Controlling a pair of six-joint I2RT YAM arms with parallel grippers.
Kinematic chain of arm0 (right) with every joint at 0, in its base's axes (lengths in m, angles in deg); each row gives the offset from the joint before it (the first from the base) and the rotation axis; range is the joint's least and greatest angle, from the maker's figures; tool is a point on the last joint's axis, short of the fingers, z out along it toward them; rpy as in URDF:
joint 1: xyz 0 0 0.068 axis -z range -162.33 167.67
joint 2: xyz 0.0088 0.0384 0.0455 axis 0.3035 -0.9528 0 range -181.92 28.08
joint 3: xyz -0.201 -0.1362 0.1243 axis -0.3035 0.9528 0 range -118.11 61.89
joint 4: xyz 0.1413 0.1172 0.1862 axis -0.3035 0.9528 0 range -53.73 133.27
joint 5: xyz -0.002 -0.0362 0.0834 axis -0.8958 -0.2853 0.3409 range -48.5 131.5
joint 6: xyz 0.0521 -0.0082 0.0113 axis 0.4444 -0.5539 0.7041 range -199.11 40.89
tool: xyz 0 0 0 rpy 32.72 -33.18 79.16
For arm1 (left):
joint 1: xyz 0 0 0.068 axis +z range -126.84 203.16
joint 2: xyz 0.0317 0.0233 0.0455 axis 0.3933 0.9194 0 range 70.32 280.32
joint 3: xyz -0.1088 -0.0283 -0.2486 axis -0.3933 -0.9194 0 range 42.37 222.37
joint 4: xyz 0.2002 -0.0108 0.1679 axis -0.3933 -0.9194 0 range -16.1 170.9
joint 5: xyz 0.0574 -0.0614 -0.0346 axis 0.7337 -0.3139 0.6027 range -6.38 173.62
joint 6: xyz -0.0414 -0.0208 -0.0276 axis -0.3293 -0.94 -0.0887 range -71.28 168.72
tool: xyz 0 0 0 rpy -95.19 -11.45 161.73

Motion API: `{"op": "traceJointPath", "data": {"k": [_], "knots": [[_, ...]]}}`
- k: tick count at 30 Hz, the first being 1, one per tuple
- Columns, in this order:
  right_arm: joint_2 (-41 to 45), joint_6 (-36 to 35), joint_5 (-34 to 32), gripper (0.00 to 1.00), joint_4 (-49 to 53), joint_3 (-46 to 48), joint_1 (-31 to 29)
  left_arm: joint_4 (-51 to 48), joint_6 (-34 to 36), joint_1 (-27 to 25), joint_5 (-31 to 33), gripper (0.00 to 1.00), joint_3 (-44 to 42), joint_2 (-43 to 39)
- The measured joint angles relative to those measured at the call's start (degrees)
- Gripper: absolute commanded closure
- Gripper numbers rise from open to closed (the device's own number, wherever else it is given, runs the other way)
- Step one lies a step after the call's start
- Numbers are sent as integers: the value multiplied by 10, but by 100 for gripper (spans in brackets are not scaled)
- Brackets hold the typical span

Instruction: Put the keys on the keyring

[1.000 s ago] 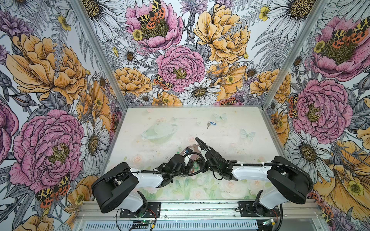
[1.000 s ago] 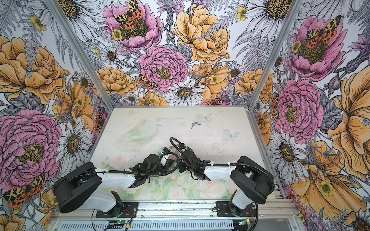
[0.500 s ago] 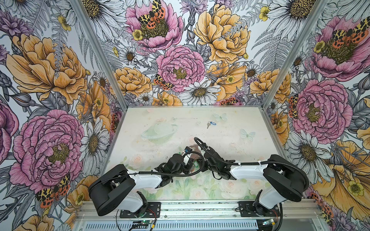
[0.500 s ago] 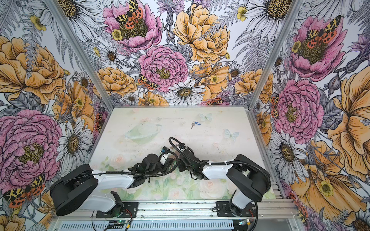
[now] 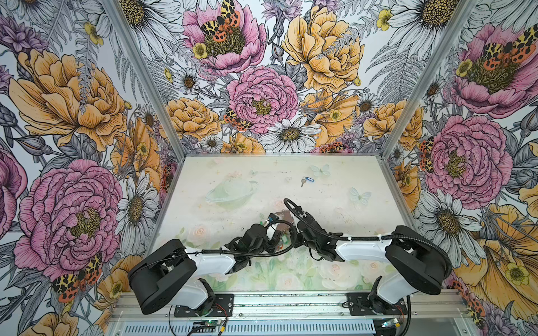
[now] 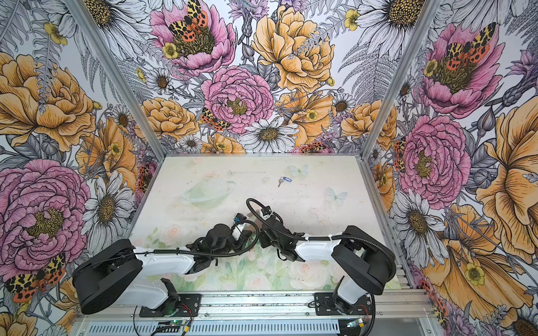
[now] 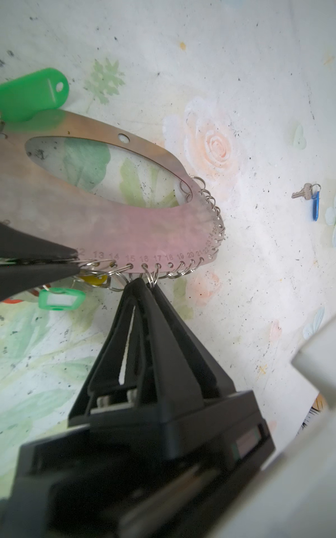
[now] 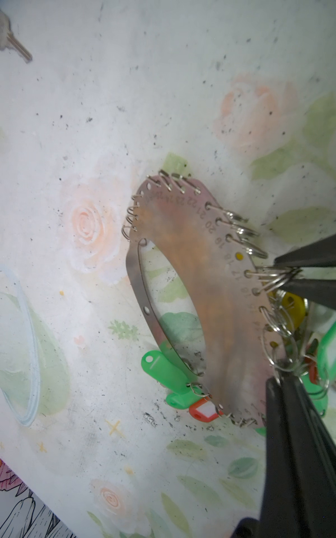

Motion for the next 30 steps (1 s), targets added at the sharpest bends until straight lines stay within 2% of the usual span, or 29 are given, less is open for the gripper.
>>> {"op": "traceJointPath", "data": {"k": [5, 20, 30], "knots": [[0, -2, 2, 85, -1, 0, 0, 0, 0, 0, -2, 100, 0, 0], [1, -20, 4, 100, -5, 1, 0, 0, -4, 0, -8, 100, 0, -3], [70, -43, 44, 100, -79, 63, 25, 5, -40, 0, -24, 100, 0, -19]]}}
